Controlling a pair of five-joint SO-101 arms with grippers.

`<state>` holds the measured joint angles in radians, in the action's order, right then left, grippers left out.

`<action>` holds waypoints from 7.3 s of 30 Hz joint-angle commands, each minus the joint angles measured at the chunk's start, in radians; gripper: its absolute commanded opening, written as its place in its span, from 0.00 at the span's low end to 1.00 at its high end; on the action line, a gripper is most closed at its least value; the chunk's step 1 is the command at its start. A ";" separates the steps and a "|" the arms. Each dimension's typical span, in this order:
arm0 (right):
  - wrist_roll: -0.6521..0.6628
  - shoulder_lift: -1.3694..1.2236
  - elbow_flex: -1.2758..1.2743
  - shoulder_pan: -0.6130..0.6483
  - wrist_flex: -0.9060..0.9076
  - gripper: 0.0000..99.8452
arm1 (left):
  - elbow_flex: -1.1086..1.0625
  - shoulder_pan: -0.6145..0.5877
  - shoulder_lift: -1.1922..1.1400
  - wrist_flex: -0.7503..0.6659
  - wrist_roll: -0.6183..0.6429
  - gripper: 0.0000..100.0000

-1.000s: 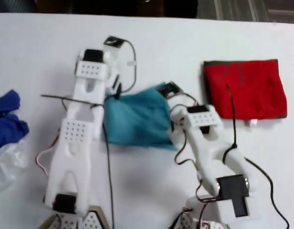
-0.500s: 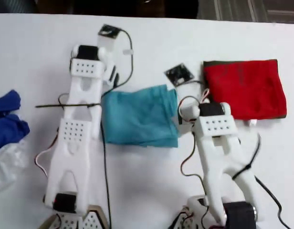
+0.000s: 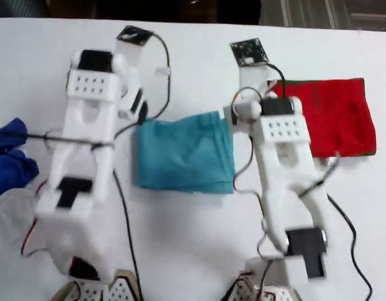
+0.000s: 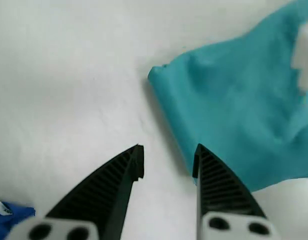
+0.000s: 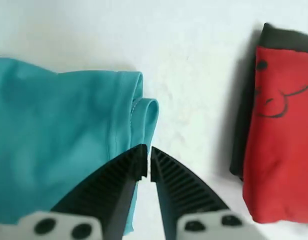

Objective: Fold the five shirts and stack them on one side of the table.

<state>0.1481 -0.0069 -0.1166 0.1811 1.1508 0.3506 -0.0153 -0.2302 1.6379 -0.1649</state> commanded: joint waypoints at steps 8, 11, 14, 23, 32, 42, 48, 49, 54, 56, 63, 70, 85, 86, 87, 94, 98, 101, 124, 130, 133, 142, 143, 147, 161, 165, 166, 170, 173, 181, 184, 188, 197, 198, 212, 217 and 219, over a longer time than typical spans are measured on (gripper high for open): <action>-0.025 -0.341 0.353 0.062 0.091 0.02 | -0.773 0.089 0.388 -0.407 -0.041 0.18; -0.025 -0.395 0.434 0.077 0.133 0.02 | -0.845 0.110 0.391 -0.437 -0.043 0.18; -0.025 -0.438 0.493 0.088 0.156 0.02 | -0.894 0.112 0.391 -0.463 -0.043 0.18; -0.015 -0.654 0.528 0.038 0.114 0.02 | -0.980 0.110 0.390 -0.534 -0.043 0.18; -0.018 -0.656 0.529 -0.048 0.124 0.02 | -0.983 0.110 0.393 -0.534 -0.043 0.18; -0.023 -0.371 0.525 -0.019 0.275 0.05 | -0.819 0.104 0.491 -0.376 -0.043 0.18; -0.023 -0.348 0.517 0.018 0.400 0.28 | -0.797 0.086 0.667 -0.313 -0.043 0.18; -0.023 -0.354 0.516 0.031 0.410 0.31 | -0.800 0.068 0.687 -0.313 -0.043 0.18; -0.107 -0.421 0.514 0.085 0.420 0.38 | -0.809 -0.101 0.720 -0.322 -0.043 0.18; -0.176 -0.467 0.516 0.091 0.415 0.38 | -0.812 -0.184 0.720 -0.330 -0.043 0.18; -0.222 -0.633 0.523 0.147 0.355 0.38 | -0.817 -0.390 0.718 -0.348 -0.135 0.18; -0.262 -0.765 0.525 0.157 0.321 0.38 | -0.819 -0.474 0.718 -0.348 -0.141 0.18; -0.071 -0.993 0.868 0.219 0.593 0.02 | -0.817 -0.474 0.724 -0.345 -0.141 0.18; -0.071 -0.998 0.890 0.209 0.602 0.02 | -0.817 -0.474 0.724 -0.347 -0.141 0.18; -0.071 -0.997 0.905 0.196 0.605 0.02 | -0.817 -0.474 0.724 -0.348 -0.141 0.18; 0.081 -0.822 0.979 0.070 0.611 0.02 | -0.817 -0.474 0.720 -0.350 -0.141 0.18; 0.232 -0.662 0.980 0.031 0.613 0.02 | -0.819 -0.474 0.720 -0.377 -0.141 0.18; 0.282 -0.552 0.982 0.008 0.613 0.02 | -0.819 -0.474 0.718 -0.385 -0.140 0.18; 0.729 -0.346 0.991 -0.470 0.570 0.02 | -0.819 -0.474 0.718 -0.414 -0.137 0.18; 0.776 -0.458 1.020 -0.558 0.483 0.02 | -0.819 -0.474 0.718 -0.413 -0.137 0.18; 0.778 -0.552 1.109 -0.584 0.440 0.02 | -0.819 -0.474 0.718 -0.410 -0.137 0.18; 0.779 -0.845 1.432 -0.595 0.410 0.02 | -0.820 -0.474 0.718 -0.405 -0.135 0.18; 0.779 -0.872 1.462 -0.601 0.401 0.02 | -0.820 -0.474 0.718 -0.405 -0.135 0.18; 0.779 -0.955 1.540 -0.630 0.335 0.02 | -0.820 -0.474 0.718 -0.405 -0.135 0.18; 0.641 -1.026 1.580 -0.647 0.328 0.28 | -0.820 -0.474 0.718 -0.407 -0.135 0.18; 0.439 -0.983 1.695 -0.647 0.332 0.34 | -0.820 -0.474 0.718 -0.405 -0.135 0.18; 0.402 -0.975 1.731 -0.647 0.334 0.34 | -0.820 -0.474 0.718 -0.405 -0.135 0.18; 0.322 -0.937 1.784 -0.647 0.340 0.34 | -0.820 -0.503 0.720 -0.405 -0.135 0.18; 0.311 -0.894 1.781 -0.641 0.414 0.34 | -0.817 -0.546 0.726 -0.405 -0.138 0.18; 0.311 -0.943 1.778 -0.585 0.483 0.02 | -0.819 -0.588 0.720 -0.407 -0.140 0.18; 0.311 -1.001 1.780 -0.585 0.478 0.05 | -0.819 -0.588 0.720 -0.407 -0.140 0.18; 0.313 -1.055 1.781 -0.591 0.449 0.02 | -0.819 -0.588 0.720 -0.408 -0.141 0.18; 0.313 -1.191 1.781 -0.659 0.286 0.02 | -0.819 -0.588 0.718 -0.407 -0.141 0.18; 0.311 -1.201 1.781 -0.673 0.263 0.02 | -0.819 -0.588 0.718 -0.407 -0.141 0.18; 0.311 -1.135 1.781 -0.618 0.303 0.02 | -0.820 -0.583 0.718 -0.410 -0.141 0.18; 0.311 -1.032 1.783 -0.561 0.441 0.02 | -0.809 -0.588 0.726 -0.377 -0.140 0.18; 0.311 -0.974 1.783 -0.535 0.518 0.02 | -0.789 -0.586 0.723 -0.327 -0.140 0.18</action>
<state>0.4672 -1.1270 1.6326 -0.3897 1.5789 -0.4810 -0.5923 0.4588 1.2620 -0.3015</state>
